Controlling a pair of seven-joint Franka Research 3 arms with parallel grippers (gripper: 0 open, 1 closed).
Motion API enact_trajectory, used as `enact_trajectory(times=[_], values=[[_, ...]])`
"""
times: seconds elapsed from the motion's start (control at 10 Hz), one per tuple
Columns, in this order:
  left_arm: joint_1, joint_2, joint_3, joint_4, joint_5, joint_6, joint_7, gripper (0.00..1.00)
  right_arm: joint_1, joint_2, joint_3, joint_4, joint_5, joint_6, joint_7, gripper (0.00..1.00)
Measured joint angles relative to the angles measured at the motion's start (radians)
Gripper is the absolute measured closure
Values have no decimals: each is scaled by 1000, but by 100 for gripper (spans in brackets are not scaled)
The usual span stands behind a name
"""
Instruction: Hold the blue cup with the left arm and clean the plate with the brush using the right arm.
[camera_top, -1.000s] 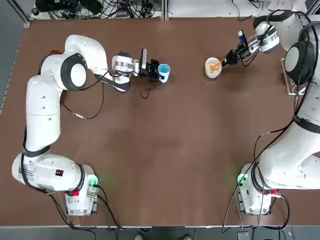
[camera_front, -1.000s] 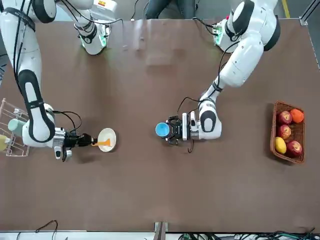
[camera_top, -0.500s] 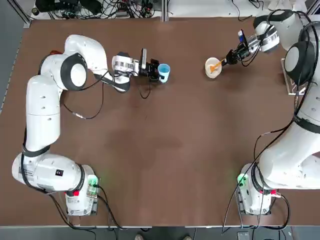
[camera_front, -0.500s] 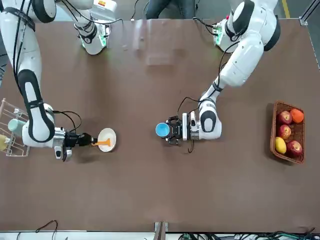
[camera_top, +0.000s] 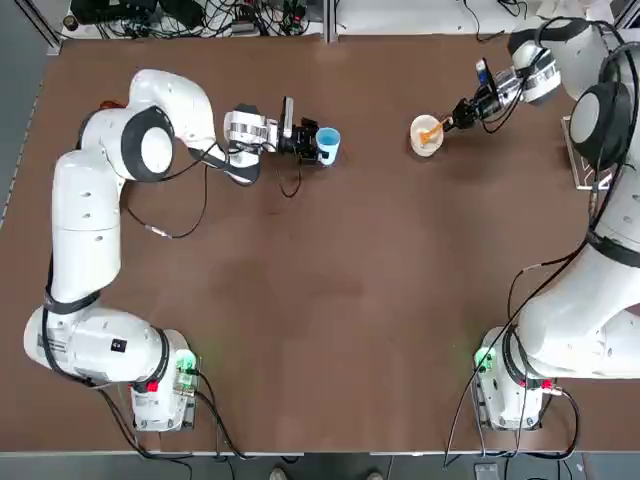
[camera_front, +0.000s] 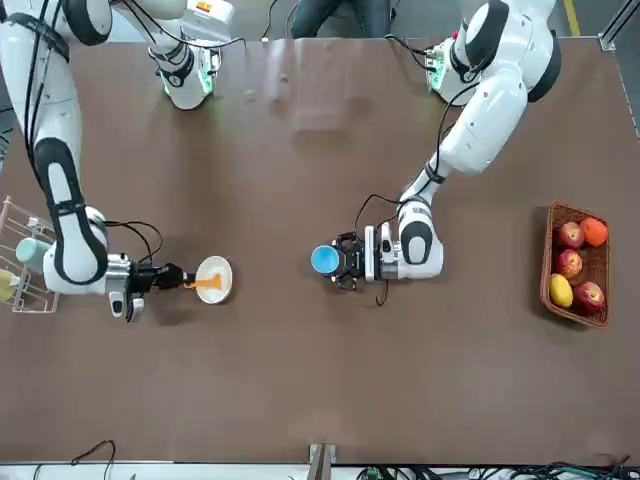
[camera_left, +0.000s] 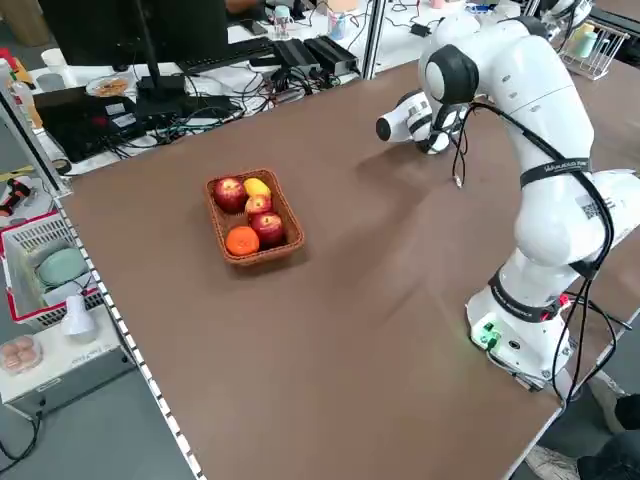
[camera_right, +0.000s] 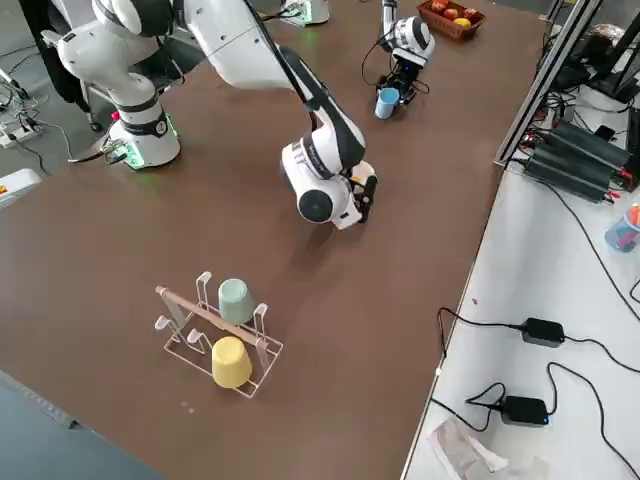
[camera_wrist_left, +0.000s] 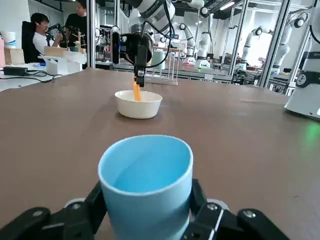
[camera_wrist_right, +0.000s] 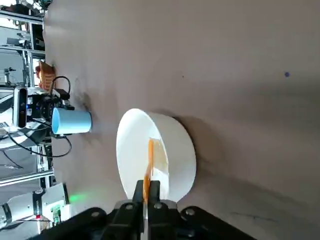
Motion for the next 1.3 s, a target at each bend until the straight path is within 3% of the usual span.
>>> enact_trajectory(times=[0.2, 0.5, 0.9, 1.3], values=[[0, 0, 0, 1, 0, 0, 0, 31, -6, -16, -6, 8, 0, -49, 19, 96], [1, 0, 0, 1, 0, 0, 1, 31, -3, -102, -4, 23, -9, -82, 230, 96], [0, 0, -1, 2, 0, 0, 2, 31, 61, -247, -1, 24, -86, -83, 562, 96], [2, 0, -1, 2, 0, 0, 22, 31, 136, -346, 0, 3, -114, -75, 773, 96]])
